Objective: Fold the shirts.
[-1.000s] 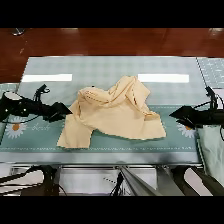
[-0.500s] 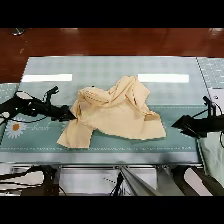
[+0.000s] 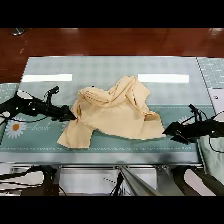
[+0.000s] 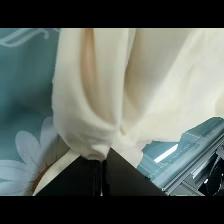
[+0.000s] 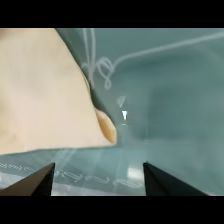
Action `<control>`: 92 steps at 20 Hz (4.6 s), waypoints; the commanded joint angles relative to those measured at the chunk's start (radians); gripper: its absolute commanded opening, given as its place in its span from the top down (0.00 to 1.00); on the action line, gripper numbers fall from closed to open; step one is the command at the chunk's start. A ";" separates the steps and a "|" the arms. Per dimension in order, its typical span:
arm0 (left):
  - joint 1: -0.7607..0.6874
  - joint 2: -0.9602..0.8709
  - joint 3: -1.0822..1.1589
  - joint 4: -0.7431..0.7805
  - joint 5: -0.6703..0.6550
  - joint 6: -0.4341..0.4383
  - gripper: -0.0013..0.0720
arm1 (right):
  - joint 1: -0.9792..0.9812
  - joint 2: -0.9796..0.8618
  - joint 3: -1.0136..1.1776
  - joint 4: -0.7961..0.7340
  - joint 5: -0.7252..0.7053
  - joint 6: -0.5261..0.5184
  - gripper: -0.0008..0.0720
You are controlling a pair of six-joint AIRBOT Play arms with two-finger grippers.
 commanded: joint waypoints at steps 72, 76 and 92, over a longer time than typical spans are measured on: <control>0.140 -0.022 0.514 0.261 0.010 -0.339 0.02 | 0.025 -0.672 1.252 0.080 0.080 0.090 0.14; 0.369 0.140 0.217 0.271 -0.148 -0.283 0.02 | -0.101 -0.434 1.000 -0.182 0.133 0.148 0.14; 0.602 0.412 -0.440 0.045 0.002 -0.085 0.02 | -0.116 0.157 0.111 0.192 -0.140 -0.097 0.14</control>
